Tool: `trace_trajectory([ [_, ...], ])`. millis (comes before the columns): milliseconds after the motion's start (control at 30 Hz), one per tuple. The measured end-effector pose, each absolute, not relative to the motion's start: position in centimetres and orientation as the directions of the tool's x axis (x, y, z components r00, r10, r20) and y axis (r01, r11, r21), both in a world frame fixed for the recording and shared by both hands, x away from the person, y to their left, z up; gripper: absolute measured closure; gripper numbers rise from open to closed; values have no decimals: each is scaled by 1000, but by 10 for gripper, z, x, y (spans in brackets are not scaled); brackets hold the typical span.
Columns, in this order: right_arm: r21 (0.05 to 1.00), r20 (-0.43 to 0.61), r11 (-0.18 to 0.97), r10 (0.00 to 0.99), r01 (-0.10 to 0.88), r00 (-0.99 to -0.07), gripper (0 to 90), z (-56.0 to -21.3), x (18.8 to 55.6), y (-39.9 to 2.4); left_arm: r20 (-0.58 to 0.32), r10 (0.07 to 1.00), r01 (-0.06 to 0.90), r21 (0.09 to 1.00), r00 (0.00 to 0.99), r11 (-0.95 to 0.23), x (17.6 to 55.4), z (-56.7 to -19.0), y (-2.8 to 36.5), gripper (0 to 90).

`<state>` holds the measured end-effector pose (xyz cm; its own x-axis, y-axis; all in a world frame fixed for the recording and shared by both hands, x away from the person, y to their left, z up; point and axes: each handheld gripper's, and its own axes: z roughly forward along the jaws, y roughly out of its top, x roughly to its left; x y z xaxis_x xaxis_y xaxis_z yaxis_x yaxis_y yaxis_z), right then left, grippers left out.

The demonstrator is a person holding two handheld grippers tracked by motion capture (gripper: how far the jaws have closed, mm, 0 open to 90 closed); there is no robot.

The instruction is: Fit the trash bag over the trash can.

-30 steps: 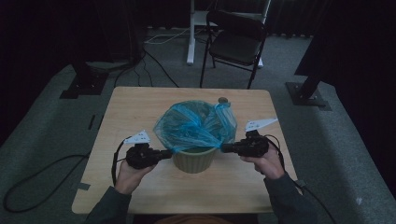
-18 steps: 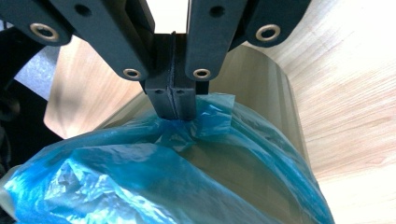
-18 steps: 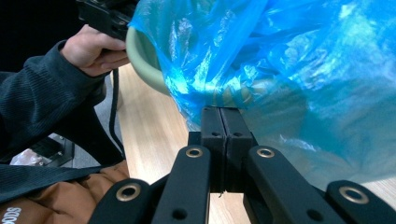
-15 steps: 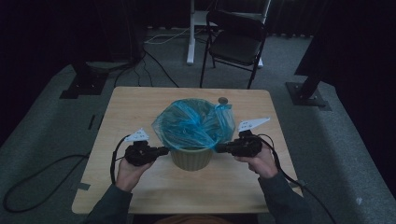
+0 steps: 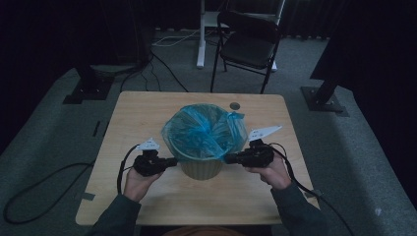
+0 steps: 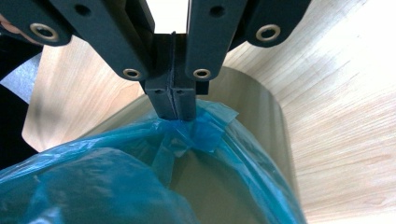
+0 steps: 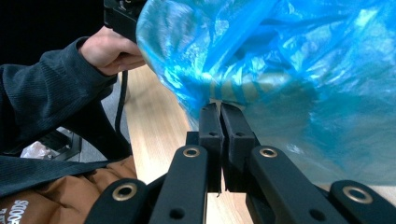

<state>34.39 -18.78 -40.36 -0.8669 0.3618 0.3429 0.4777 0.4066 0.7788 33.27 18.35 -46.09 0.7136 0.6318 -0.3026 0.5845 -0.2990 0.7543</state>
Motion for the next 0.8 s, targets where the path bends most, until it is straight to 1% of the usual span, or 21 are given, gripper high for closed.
trace_trajectory([
  [233, 768, 337, 428, 365, 478, -868, 884, -408, 343, -185, -318, 651, 610, 740, 689, -285, 334, -466, 189, 899],
  [433, 752, 328, 445, 386, 486, -862, 889, -410, 345, -185, -327, 670, 627, 732, 667, -266, 337, -468, 196, 899],
  [467, 754, 327, 442, 389, 486, -861, 865, -410, 344, -187, -327, 671, 624, 738, 666, -259, 336, -467, 197, 898],
  [500, 760, 320, 434, 398, 484, -860, 816, -409, 344, -189, -325, 671, 618, 745, 667, -252, 335, -465, 199, 895],
  [567, 773, 316, 412, 410, 483, -856, 771, -406, 344, -196, -323, 674, 606, 760, 665, -234, 333, -461, 204, 850],
  [800, 836, 284, 306, 470, 456, -835, 705, -386, 341, -225, -323, 674, 569, 803, 665, -176, 322, -448, 222, 721],
])
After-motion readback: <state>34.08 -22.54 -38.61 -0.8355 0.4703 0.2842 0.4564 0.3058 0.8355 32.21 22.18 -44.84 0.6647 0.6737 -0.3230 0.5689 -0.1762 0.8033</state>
